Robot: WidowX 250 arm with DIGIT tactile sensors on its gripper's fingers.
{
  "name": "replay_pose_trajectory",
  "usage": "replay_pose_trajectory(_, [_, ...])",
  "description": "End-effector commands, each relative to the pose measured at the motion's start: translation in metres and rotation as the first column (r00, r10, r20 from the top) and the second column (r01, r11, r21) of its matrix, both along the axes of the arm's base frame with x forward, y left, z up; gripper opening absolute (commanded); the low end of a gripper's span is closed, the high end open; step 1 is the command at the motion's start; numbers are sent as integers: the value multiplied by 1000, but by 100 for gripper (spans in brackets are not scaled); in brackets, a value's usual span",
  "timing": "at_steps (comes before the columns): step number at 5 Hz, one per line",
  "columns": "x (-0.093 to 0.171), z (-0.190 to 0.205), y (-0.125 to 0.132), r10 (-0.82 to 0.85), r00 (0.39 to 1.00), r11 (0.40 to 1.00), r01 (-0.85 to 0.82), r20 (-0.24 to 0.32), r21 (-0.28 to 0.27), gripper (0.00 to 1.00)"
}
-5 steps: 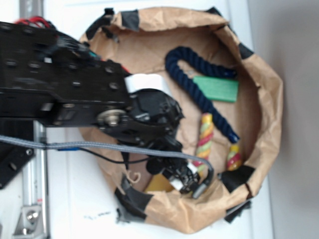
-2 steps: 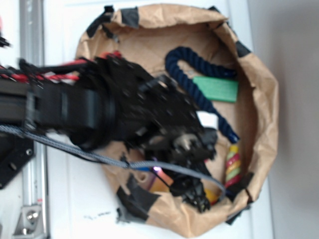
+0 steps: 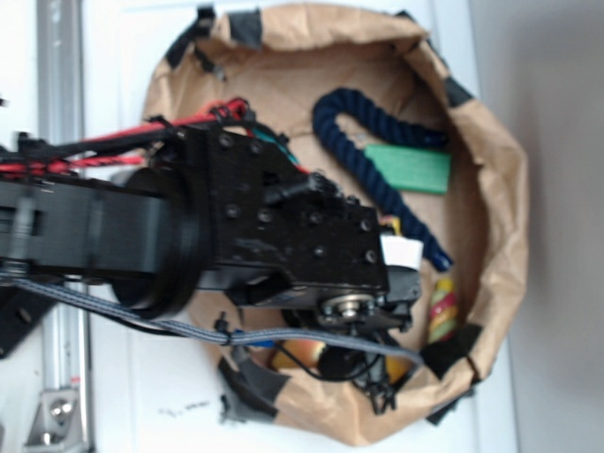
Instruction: Grab the green sponge.
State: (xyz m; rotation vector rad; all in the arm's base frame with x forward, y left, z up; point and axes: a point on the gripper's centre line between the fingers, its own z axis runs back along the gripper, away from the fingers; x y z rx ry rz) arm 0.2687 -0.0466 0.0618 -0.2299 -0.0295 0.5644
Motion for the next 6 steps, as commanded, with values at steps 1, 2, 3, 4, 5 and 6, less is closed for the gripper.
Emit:
replay_pose_trajectory(1, [29,52,68,160,965,971,-192,207,146,0])
replay_pose_trajectory(2, [32,70,99,103,954,948,-180,282,264,0])
replay_pose_trajectory(3, [19,85,108,-42,953,929,-73,301,362,0])
replay_pose_trajectory(4, [14,88,103,-171,960,929,83,221,360,0])
replay_pose_trajectory(5, [10,84,93,-214,959,938,149,185,313,0])
replay_pose_trajectory(6, [14,81,89,-221,961,924,153,164,350,0])
